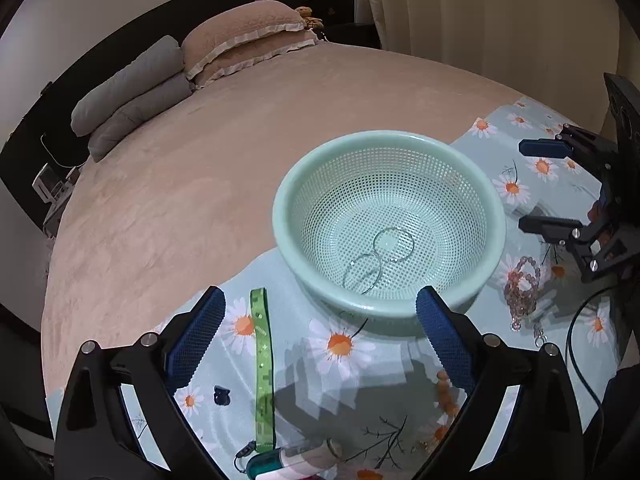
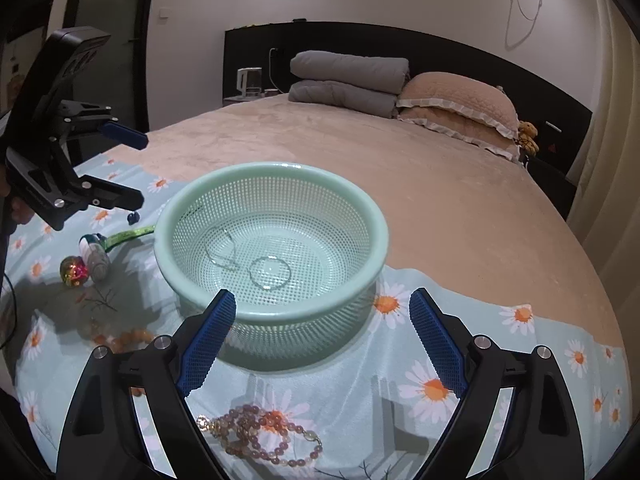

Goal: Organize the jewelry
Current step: 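Withdraw both open tools from the basket toward the remaining jewelry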

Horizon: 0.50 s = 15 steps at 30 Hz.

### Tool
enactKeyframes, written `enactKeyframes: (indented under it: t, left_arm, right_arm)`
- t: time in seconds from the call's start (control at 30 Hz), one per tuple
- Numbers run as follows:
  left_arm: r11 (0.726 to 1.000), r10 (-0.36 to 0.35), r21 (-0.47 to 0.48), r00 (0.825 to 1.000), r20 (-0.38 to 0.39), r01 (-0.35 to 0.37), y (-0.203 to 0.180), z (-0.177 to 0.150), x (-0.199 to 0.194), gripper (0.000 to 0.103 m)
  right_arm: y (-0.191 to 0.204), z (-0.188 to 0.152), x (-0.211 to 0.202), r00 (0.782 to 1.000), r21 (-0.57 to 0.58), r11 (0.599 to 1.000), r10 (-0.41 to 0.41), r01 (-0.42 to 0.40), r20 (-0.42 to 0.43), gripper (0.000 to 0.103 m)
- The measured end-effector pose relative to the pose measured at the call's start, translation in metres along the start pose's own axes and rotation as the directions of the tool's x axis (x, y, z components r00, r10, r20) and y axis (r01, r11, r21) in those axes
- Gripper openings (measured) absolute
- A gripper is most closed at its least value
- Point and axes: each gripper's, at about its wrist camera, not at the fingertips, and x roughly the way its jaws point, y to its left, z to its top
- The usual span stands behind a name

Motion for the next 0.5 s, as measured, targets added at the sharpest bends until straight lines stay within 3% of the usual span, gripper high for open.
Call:
enactKeyframes:
  t: [0.23,0.5]
  left_arm:
    - [0.997,0.061,0.039,0.997,-0.036,-0.060,-0.003,-0.037,-0.030,0.097]
    - [0.999,0.034,0.034,0.996,-0.079,-0.032,-0.024,-0.082,-0.050,0.097]
  right_arm:
    - [-0.003,-0.014,-0.019,0.999,0.035,0.999,-0.026,0.028,-0.042,0.084]
    - [0.015,-0.024,-0.057,0.997,0.007,0.999,-0.032,0.033,-0.063,0.084]
